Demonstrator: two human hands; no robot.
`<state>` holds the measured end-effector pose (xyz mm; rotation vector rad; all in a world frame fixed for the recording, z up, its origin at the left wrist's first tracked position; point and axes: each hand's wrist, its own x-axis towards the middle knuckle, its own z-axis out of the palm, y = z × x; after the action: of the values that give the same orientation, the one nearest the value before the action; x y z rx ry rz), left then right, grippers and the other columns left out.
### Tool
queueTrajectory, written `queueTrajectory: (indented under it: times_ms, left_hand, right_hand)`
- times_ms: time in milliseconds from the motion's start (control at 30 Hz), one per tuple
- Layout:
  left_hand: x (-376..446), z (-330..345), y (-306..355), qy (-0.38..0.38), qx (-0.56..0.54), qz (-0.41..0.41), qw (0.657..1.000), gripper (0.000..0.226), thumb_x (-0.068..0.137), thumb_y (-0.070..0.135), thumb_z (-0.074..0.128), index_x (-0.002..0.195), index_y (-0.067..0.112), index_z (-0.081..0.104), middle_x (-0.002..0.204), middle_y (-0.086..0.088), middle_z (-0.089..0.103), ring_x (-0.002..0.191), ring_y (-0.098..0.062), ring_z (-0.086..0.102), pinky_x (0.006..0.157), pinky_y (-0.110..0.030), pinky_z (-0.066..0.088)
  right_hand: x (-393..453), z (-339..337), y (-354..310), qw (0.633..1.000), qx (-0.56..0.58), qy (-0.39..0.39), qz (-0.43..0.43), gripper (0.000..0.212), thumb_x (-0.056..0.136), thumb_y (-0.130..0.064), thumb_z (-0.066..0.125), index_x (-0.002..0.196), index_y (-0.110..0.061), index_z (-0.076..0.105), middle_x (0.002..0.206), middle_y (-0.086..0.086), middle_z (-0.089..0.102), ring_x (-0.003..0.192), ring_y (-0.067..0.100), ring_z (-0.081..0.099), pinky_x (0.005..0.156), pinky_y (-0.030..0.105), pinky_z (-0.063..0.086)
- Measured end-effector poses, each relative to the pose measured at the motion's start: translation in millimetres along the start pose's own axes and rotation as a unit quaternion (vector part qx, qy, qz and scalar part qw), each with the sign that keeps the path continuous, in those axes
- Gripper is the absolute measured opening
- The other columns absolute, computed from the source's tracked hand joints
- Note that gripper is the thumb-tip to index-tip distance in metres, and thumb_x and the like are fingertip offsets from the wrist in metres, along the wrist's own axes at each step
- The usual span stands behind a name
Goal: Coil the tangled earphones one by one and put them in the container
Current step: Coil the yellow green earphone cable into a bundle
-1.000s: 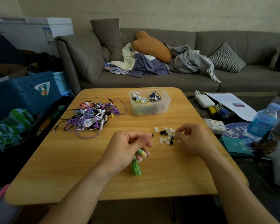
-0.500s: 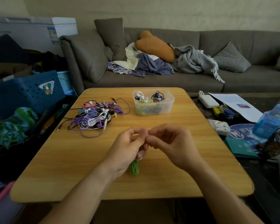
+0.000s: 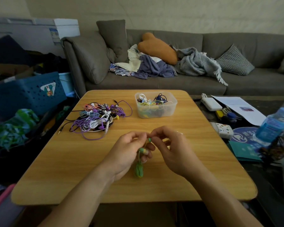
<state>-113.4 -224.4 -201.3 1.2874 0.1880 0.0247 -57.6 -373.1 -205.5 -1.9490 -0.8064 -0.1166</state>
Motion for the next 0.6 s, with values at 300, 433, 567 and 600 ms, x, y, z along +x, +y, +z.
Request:
queueTrajectory:
  times_ms: [300, 433, 567, 600]
  left_hand:
    - [-2.5, -4.3, 0.5, 0.068, 0.051, 0.141, 0.986, 0.011, 0.082, 0.002, 0.070, 0.092, 0.007, 0.069, 0.078, -0.011, 0.073, 0.064, -0.016, 0.066, 0.054, -0.022, 0.051]
    - [-1.3, -2.3, 0.3, 0.083, 0.064, 0.199, 0.974, 0.014, 0.080, 0.001, 0.072, 0.093, 0.004, 0.068, 0.080, -0.017, 0.073, 0.066, -0.020, 0.068, 0.057, -0.022, 0.053]
    - [-1.7, -1.4, -1.0, 0.069, 0.090, 0.224, 0.968, 0.012, 0.079, 0.002, 0.073, 0.090, 0.004, 0.069, 0.079, -0.018, 0.073, 0.064, -0.017, 0.066, 0.057, -0.023, 0.053]
    - [-1.9, -1.1, -0.9, 0.068, 0.093, 0.226, 0.967, 0.012, 0.080, 0.002, 0.073, 0.091, 0.004, 0.069, 0.079, -0.016, 0.073, 0.064, -0.017, 0.066, 0.058, -0.024, 0.053]
  right_hand:
    - [2.1, -7.2, -1.7, 0.950, 0.293, 0.057, 0.091, 0.023, 0.078, -0.021, 0.071, 0.099, -0.014, 0.074, 0.085, 0.006, 0.075, 0.073, 0.014, 0.064, 0.070, 0.026, 0.055]
    - [2.0, -6.7, 0.3, 0.928, 0.354, 0.039, 0.111, 0.029, 0.071, -0.013, 0.075, 0.098, -0.004, 0.070, 0.075, 0.012, 0.071, 0.068, 0.020, 0.065, 0.068, 0.028, 0.056]
    - [0.8, -4.7, 1.6, 0.925, 0.359, 0.038, 0.117, 0.024, 0.069, -0.011, 0.075, 0.092, -0.003, 0.073, 0.080, 0.014, 0.075, 0.069, 0.020, 0.069, 0.069, 0.029, 0.058]
    - [0.3, -5.3, 1.3, 0.926, 0.357, 0.034, 0.114, 0.023, 0.071, -0.012, 0.074, 0.093, -0.005, 0.074, 0.083, 0.015, 0.075, 0.072, 0.021, 0.070, 0.071, 0.030, 0.059]
